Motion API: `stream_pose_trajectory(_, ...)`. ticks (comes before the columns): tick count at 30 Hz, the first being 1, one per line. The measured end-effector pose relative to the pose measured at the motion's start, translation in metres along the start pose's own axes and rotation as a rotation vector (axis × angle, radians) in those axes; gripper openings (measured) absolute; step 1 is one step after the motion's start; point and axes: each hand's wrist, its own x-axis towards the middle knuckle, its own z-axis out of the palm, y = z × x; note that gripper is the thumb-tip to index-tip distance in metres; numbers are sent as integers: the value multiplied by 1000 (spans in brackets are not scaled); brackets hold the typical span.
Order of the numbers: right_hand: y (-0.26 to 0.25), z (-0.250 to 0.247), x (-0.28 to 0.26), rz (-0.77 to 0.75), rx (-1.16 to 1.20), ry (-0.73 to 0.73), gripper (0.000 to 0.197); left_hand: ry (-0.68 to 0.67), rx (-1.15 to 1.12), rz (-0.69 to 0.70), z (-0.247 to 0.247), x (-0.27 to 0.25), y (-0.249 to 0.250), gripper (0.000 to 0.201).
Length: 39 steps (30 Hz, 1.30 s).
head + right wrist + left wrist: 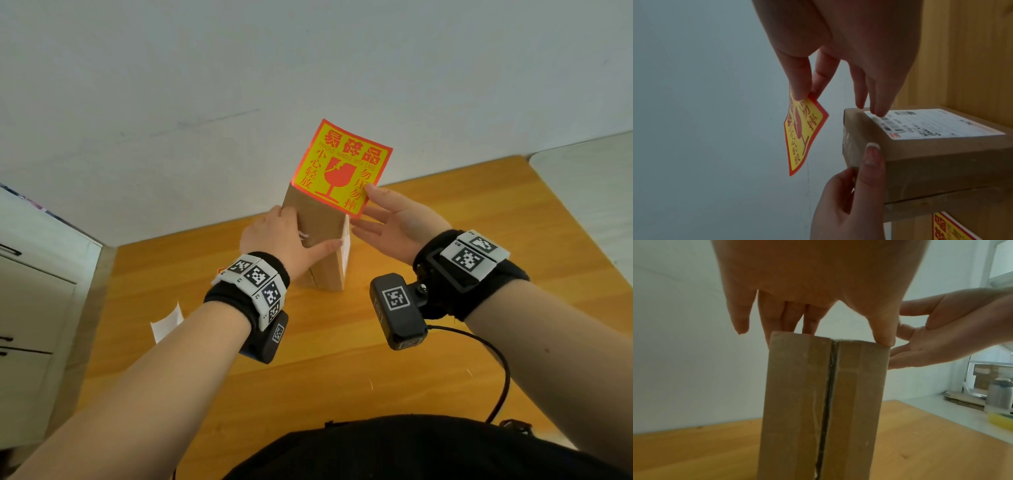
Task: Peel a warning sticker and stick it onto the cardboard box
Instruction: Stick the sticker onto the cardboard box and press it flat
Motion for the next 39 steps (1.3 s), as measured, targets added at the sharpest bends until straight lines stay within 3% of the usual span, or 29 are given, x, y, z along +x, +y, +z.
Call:
stream_pose_trajectory(5,-7,-5,1,-69,60,87,4,-52,81,46,-9,10,-1,84)
stream_pose_trajectory(10,-7,-7,2,-81,106,113,10,-157,87,141,-18,13,-11,82)
stream_pose_trajectory(16,-7,-8,3,-91,155,155,14,-219,265,275,-27,10,-8,74)
stream_pose_trajectory(23,-3,-11,0,-78,118,132,18,-311,229,282,-29,6,0,73)
stream_pose_trajectory(26,-4,-12,-2,-86,129,132,9,-238,237,306,-27,5,0,78)
stream_pose_trajectory(30,-4,-15,-4,-90,130,139,8,-88,159,269,-19,-1,-7,55)
stream_pose_trajectory(32,-4,-16,-4,-90,121,135,11,-2,62,207,-11,-4,-12,62)
stream_pose_trajectory(34,-2,-15,-5,-92,103,121,11,102,-22,137,-4,-5,-16,51)
stream_pose_trajectory(36,-1,-14,-6,-88,72,103,10,106,42,166,-1,-6,-17,45)
stream_pose_trajectory(39,2,-12,-5,-78,9,87,16,29,165,264,8,-3,-21,73)
